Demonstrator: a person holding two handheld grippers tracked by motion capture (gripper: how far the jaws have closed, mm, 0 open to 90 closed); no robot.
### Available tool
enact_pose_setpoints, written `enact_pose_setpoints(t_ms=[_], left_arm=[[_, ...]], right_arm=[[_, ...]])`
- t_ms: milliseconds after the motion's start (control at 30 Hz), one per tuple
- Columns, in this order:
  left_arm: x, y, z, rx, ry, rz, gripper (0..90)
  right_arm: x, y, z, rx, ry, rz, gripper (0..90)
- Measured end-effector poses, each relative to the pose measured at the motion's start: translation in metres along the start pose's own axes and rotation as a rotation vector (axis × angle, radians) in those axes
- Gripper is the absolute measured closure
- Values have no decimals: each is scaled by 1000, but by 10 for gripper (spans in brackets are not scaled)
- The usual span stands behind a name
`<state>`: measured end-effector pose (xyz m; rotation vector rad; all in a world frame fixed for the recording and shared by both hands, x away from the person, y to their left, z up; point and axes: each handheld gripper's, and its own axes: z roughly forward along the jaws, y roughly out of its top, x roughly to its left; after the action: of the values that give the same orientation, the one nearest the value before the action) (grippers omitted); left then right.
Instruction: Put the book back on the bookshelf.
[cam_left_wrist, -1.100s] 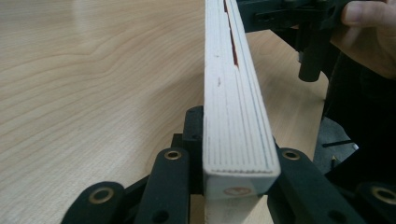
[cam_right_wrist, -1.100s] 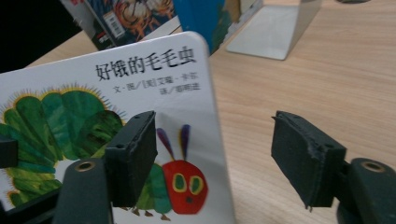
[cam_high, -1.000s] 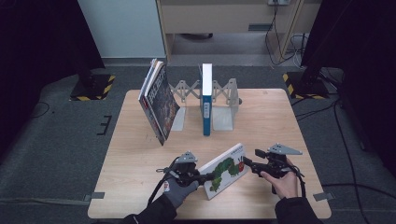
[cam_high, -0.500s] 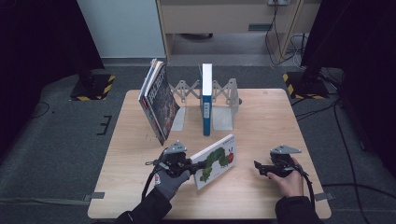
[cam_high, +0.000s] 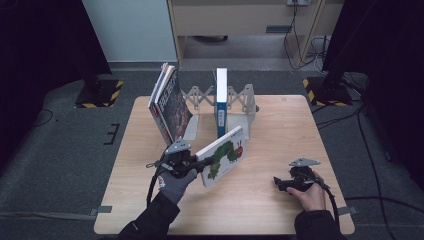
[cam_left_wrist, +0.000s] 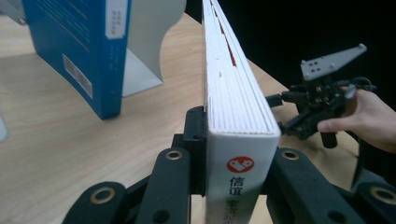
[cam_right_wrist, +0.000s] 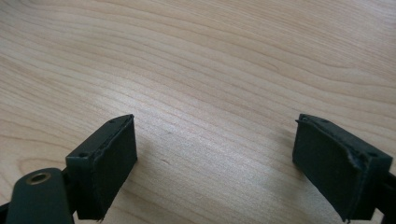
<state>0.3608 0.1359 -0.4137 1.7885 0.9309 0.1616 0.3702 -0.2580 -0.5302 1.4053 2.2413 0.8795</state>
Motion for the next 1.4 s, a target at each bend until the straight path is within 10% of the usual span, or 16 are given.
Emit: enact_pose_setpoints(t_ms=[1400], left_arm=[[5, 72, 83, -165, 251, 26, 752]], right_arm=[[0, -7, 6, -60, -22, -14, 33]])
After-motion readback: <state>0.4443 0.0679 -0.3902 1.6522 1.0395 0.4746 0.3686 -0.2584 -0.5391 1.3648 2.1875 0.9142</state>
